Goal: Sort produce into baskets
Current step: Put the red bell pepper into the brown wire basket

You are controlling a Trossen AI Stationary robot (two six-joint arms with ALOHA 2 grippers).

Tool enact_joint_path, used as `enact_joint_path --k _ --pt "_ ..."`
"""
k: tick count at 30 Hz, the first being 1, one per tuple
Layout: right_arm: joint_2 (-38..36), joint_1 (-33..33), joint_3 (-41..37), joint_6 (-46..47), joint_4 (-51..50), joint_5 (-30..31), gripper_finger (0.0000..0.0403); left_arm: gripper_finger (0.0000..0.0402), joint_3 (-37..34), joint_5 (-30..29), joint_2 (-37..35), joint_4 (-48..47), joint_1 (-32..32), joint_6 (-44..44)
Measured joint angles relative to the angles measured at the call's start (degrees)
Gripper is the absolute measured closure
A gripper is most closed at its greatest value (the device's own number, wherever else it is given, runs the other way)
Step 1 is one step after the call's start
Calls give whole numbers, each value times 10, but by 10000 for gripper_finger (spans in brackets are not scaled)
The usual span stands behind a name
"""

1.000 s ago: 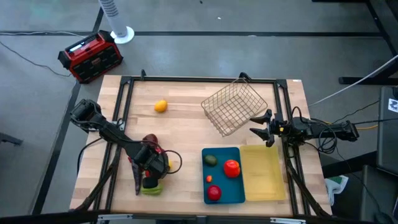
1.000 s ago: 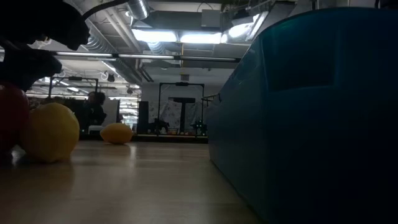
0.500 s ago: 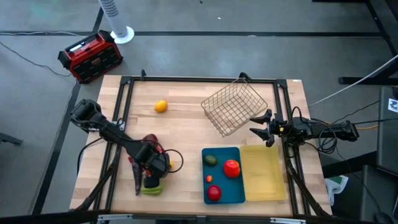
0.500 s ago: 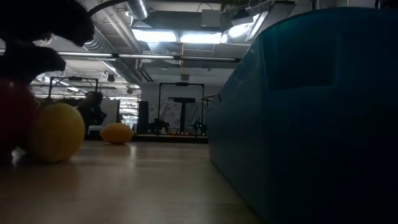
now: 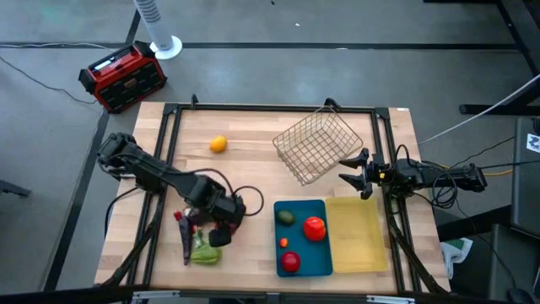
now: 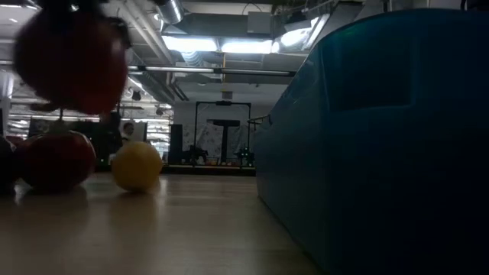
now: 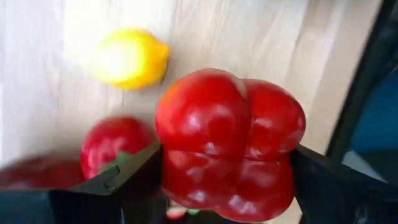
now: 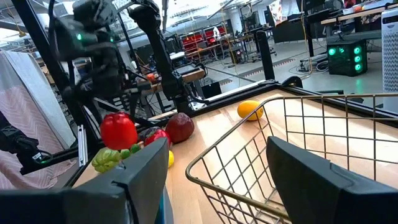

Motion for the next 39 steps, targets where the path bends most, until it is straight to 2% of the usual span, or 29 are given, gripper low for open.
enact_joint_path --k 5,16,21,30,33,39 --pt "0 0 0 0 0 0 134 100 28 -18 0 54 44 28" --pt "0 0 0 0 0 0 134 100 30 -130 0 374 166 191" --pt "0 0 0 0 0 0 134 100 30 -152 0 485 221 244" --pt "0 0 0 0 0 0 134 100 30 -147 6 527 276 223" --pt "0 0 0 0 0 0 134 100 30 -146 22 550 290 186" --pt "0 0 0 0 1 7 134 85 30 -127 64 558 307 188"
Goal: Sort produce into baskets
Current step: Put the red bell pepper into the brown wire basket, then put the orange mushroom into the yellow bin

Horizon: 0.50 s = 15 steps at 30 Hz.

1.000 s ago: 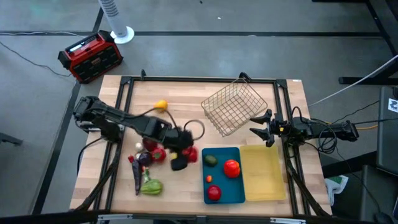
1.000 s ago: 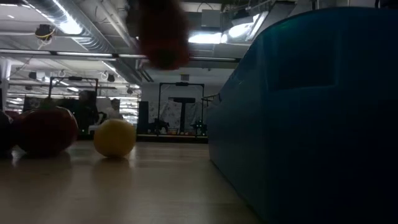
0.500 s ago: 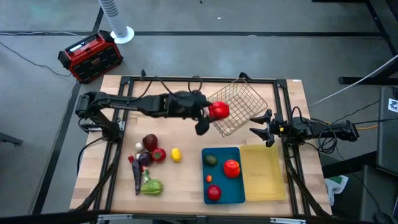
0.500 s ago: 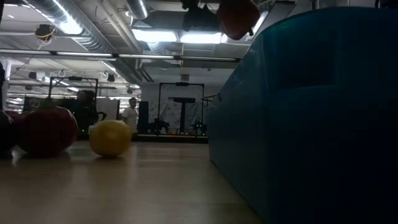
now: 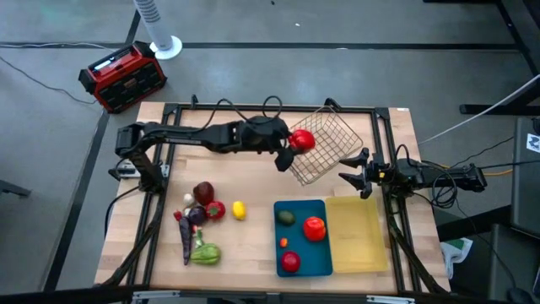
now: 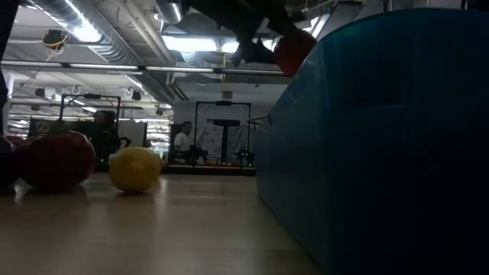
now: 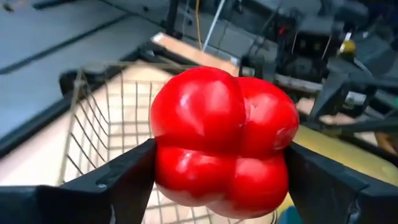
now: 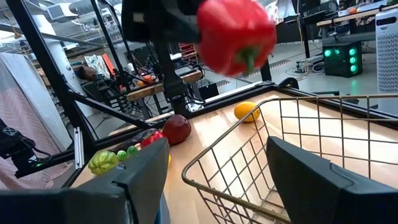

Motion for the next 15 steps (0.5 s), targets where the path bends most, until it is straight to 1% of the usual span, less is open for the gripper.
enact_joint_path --k 2,8,11,15 --pt "0 0 0 0 0 1 134 69 0 16 11 0 5 1" --pt "0 0 0 0 0 -1 134 24 0 36 31 -2 21 25" --pt "0 0 0 0 0 3 134 13 0 40 31 0 30 51" --pt "0 0 0 0 0 3 134 10 0 40 18 -21 40 79"
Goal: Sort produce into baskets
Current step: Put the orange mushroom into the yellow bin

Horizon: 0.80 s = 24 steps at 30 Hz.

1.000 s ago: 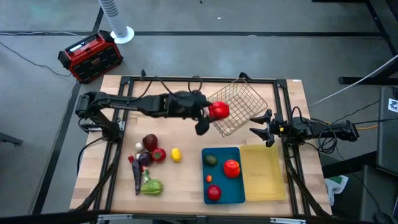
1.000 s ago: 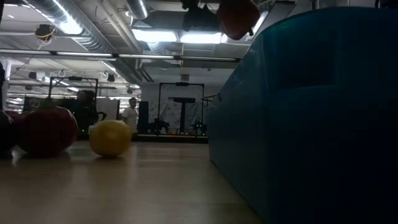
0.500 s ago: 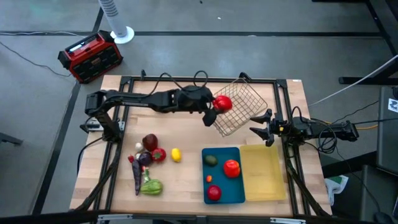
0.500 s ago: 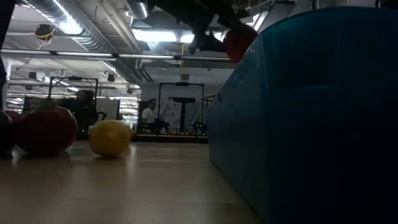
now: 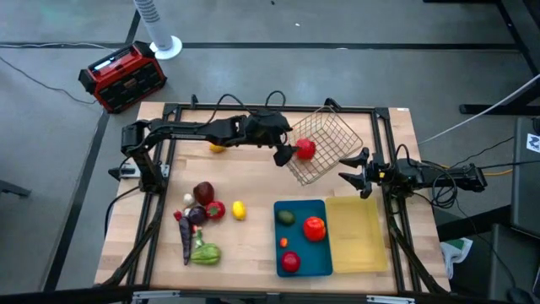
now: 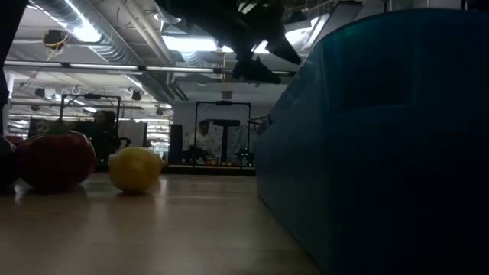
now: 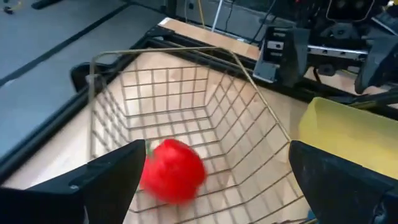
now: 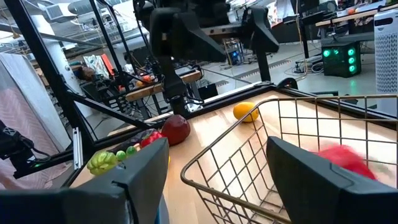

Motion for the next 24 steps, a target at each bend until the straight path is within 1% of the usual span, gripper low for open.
enact_joint_path --k 3,7,8,13,18,21,24 --pt "0 0 0 0 0 -3 134 12 0 2 -27 -55 1 6" --pt "0 0 0 0 0 -9 134 13 0 2 -71 -196 -11 4" --pt "0 0 0 0 0 -9 134 13 0 2 -83 -236 -16 -10" --pt "0 0 0 0 0 -9 134 13 0 2 -134 -455 -55 -124" --pt "0 0 0 0 0 -9 134 13 0 3 -156 -665 -124 -250" --pt "0 0 0 0 2 -9 134 13 0 3 -156 -740 -170 -320" --pt "0 0 0 3 16 -10 134 13 0 3 -156 -764 -213 -374"
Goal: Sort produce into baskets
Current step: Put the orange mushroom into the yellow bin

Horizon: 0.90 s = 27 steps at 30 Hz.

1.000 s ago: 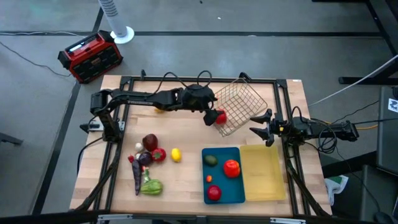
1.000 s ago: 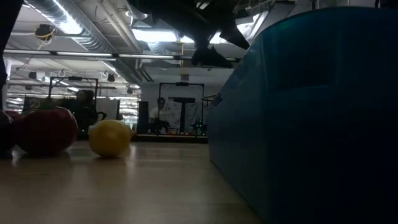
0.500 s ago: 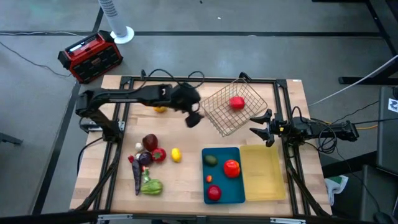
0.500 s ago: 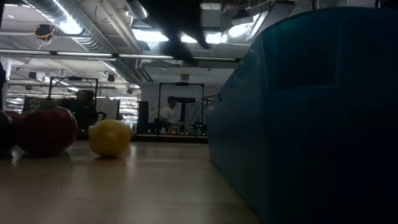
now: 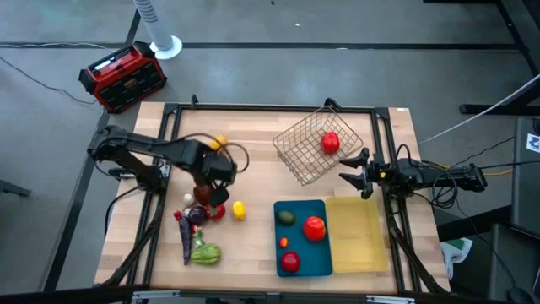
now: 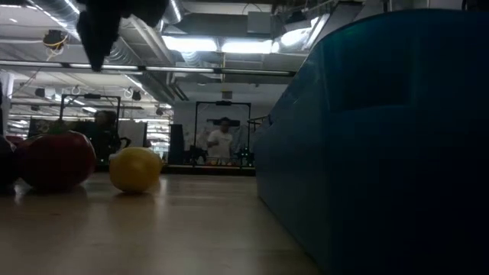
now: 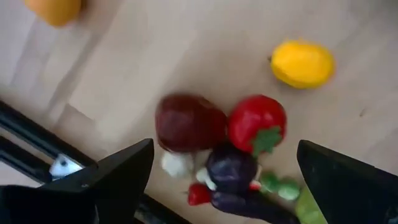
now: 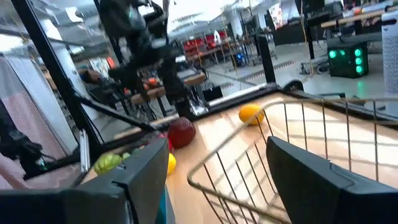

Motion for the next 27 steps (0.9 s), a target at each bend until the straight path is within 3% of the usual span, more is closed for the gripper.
enact_joint_path --k 5,13,21,27 --pt "0 0 0 1 11 -5 134 13 -3 -1 0 -19 -58 -90" --pt "0 0 0 1 13 -5 134 13 -88 4 1 -18 -127 -211" --pt "0 0 3 2 27 -6 134 13 -172 47 1 22 -142 -231" --pt "0 0 27 -3 25 -6 134 13 -196 98 1 92 -160 -227"
